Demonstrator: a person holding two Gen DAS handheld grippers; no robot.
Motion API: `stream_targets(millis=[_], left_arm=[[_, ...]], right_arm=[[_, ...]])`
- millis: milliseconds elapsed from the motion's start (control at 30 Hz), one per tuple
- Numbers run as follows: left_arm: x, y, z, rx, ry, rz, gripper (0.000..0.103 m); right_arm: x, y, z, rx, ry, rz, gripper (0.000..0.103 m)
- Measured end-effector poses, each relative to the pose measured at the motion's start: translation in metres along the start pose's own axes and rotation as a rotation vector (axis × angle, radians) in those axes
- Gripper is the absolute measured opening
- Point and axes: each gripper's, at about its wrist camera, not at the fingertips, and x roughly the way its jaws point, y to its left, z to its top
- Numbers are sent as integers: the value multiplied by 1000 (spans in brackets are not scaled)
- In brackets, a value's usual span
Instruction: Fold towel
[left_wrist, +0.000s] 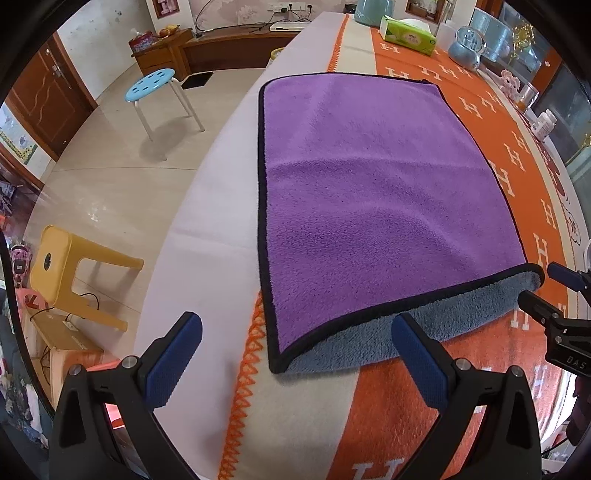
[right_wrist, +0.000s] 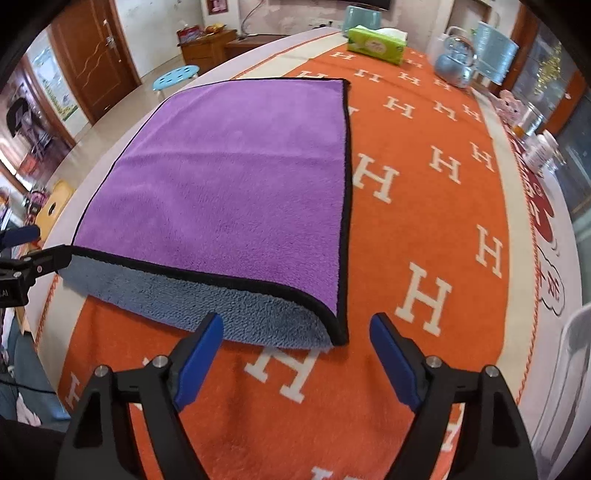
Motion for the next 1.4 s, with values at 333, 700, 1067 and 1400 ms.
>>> stream_targets(millis=[333, 700, 1067, 1400], left_arm=[[11, -5, 2, -5, 36, -64, 85], [14, -4, -3, -38, 77, -89, 44], [6, 4, -5, -69, 74, -84, 11], [1, 4, -5, -66, 80, -60, 7]], right_arm=[[14, 0, 1, -22, 47, 29, 58], [10, 0, 2, -56, 41, -1, 28], [3, -11, 1, -29, 13, 11, 8], [2, -13, 1, -29, -15, 32, 4]])
